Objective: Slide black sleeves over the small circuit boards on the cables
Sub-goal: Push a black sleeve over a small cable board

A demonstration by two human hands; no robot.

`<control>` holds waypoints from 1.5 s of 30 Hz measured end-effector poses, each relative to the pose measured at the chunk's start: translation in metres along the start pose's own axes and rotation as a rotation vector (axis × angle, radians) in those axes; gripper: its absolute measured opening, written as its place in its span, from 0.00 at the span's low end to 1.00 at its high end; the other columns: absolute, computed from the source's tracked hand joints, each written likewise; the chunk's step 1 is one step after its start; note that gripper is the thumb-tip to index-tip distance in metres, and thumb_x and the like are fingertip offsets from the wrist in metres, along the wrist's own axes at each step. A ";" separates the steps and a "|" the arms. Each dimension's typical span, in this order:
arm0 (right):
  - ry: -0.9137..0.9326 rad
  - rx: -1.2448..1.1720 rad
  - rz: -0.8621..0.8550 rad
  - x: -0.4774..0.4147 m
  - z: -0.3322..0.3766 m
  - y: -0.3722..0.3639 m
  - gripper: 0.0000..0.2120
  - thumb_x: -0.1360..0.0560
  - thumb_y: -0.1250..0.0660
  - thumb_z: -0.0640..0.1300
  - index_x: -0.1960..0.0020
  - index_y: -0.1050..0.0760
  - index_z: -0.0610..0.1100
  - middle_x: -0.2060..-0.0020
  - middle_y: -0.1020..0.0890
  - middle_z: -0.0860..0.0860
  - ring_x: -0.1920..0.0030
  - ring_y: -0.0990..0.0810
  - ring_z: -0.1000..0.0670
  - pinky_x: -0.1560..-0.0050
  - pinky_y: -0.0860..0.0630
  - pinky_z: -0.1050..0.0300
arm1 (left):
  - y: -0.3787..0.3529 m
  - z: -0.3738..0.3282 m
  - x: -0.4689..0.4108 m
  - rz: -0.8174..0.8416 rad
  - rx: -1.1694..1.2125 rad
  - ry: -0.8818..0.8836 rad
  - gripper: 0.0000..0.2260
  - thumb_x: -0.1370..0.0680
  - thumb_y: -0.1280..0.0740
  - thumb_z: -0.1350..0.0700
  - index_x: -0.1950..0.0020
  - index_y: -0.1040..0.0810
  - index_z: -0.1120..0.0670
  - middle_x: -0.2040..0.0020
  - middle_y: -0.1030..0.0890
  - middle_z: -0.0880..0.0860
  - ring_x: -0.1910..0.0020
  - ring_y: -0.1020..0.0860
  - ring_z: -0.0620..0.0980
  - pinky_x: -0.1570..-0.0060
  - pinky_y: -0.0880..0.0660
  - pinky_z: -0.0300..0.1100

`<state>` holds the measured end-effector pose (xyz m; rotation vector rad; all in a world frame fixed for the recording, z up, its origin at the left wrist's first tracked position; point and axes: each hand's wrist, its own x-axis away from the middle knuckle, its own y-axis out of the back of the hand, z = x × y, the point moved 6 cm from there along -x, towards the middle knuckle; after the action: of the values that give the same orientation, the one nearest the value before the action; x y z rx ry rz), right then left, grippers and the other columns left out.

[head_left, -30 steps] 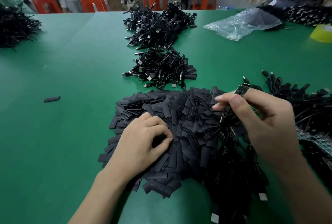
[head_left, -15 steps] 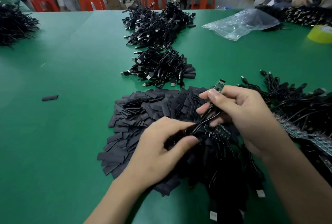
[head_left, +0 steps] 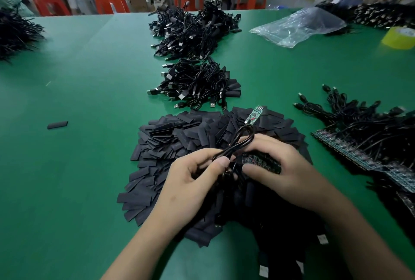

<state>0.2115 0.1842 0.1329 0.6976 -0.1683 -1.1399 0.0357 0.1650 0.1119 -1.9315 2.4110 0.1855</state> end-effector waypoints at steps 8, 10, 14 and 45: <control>-0.011 -0.324 -0.152 -0.002 -0.011 0.005 0.03 0.27 0.27 0.47 0.54 0.18 0.51 0.52 0.15 0.52 0.47 0.15 0.49 0.42 0.23 0.58 | 0.007 -0.002 0.000 -0.095 -0.236 -0.081 0.04 0.21 0.30 0.52 0.50 0.15 0.47 0.59 0.15 0.46 0.59 0.19 0.38 0.56 0.24 0.33; -0.010 -0.434 -0.123 0.000 -0.011 0.006 0.05 0.27 0.27 0.46 0.53 0.21 0.49 0.50 0.14 0.48 0.45 0.15 0.45 0.40 0.21 0.54 | 0.009 -0.002 0.000 -0.116 -0.240 -0.080 0.05 0.20 0.31 0.51 0.51 0.15 0.48 0.60 0.14 0.46 0.59 0.17 0.40 0.55 0.24 0.34; -0.022 -0.210 -0.050 0.003 -0.012 0.009 0.03 0.25 0.31 0.40 0.51 0.22 0.44 0.46 0.15 0.51 0.42 0.17 0.47 0.39 0.22 0.53 | 0.014 -0.005 0.001 -0.144 -0.163 -0.067 0.08 0.20 0.33 0.46 0.49 0.15 0.46 0.60 0.14 0.49 0.60 0.18 0.44 0.58 0.23 0.40; -0.152 0.173 -0.248 0.002 0.006 -0.008 0.16 0.22 0.37 0.62 0.59 0.21 0.53 0.69 0.19 0.56 0.68 0.21 0.53 0.68 0.28 0.57 | 0.032 -0.002 -0.010 0.022 -1.117 -0.271 0.10 0.25 0.26 0.42 0.49 0.14 0.45 0.54 0.21 0.43 0.53 0.24 0.49 0.52 0.24 0.49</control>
<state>0.2037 0.1787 0.1325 0.8005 -0.3191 -1.4290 0.0064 0.1809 0.1171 -1.8983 2.2816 1.9768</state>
